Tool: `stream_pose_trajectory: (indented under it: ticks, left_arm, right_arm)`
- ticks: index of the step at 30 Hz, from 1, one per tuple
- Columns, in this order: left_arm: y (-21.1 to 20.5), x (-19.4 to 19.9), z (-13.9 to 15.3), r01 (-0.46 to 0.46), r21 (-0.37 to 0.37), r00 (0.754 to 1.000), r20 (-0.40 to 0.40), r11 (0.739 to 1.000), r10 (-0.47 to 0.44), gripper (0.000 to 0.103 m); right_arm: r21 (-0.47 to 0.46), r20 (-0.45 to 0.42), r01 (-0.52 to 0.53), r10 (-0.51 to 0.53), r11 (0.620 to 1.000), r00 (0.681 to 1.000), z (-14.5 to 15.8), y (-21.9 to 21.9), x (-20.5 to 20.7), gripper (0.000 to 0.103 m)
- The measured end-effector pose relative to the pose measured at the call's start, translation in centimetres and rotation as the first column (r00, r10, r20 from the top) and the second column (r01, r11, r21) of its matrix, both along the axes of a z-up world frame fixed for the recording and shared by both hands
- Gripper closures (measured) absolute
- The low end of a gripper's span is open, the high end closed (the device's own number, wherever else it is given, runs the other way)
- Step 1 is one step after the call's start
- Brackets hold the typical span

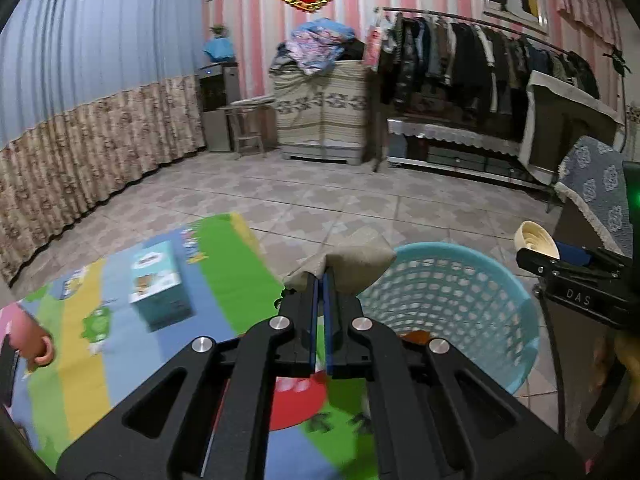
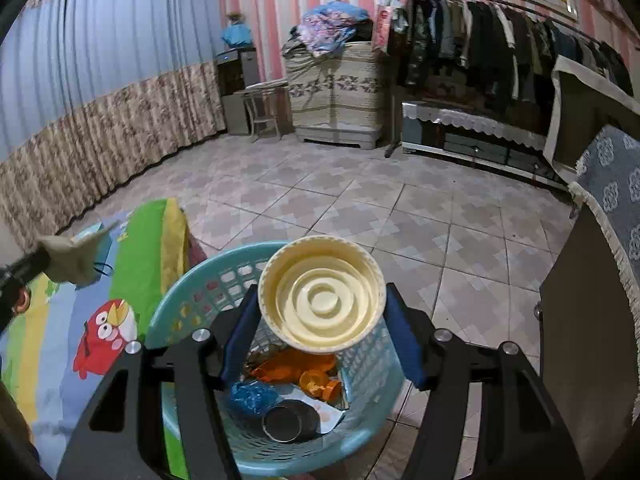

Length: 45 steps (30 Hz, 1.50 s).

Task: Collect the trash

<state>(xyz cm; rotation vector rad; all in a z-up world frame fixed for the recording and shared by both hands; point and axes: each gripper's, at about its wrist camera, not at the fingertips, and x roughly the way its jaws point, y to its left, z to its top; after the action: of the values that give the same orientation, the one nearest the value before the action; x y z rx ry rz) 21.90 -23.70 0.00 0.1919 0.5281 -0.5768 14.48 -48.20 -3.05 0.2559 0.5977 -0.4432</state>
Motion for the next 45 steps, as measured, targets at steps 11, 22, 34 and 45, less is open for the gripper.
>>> stream_pose_trajectory:
  ticks: [11, 22, 34, 45]
  left_arm:
    - [-5.8, 1.4, -2.2, 0.092, -0.007, 0.993, -0.073, 0.996, -0.092, 0.102]
    - [-7.2, 2.9, -4.2, 0.052, 0.009, 0.994, -0.099, 0.999, -0.051, 0.036]
    - [-0.8, 3.3, -2.0, -0.099, 0.007, 0.994, -0.041, 0.995, 0.099, 0.006]
    - [4.9, 1.7, -0.7, -0.198, 0.011, 0.980, -0.017, 0.980, 0.198, 0.005]
  right_arm:
    - [0.071, 0.033, 0.052, -0.055, 0.996, 0.998, -0.6, -2.8, -1.2, 0.042]
    - [0.083, -0.016, 0.026, -0.025, 0.996, 1.000, -1.8, -2.5, 0.3, 0.042]
    - [0.050, -0.075, -0.019, 0.023, 0.999, 0.997, -2.9, 0.0, 3.1, 0.042]
    - [0.008, -0.065, -0.021, 0.022, 1.000, 0.998, -3.0, 2.7, 4.9, 0.007]
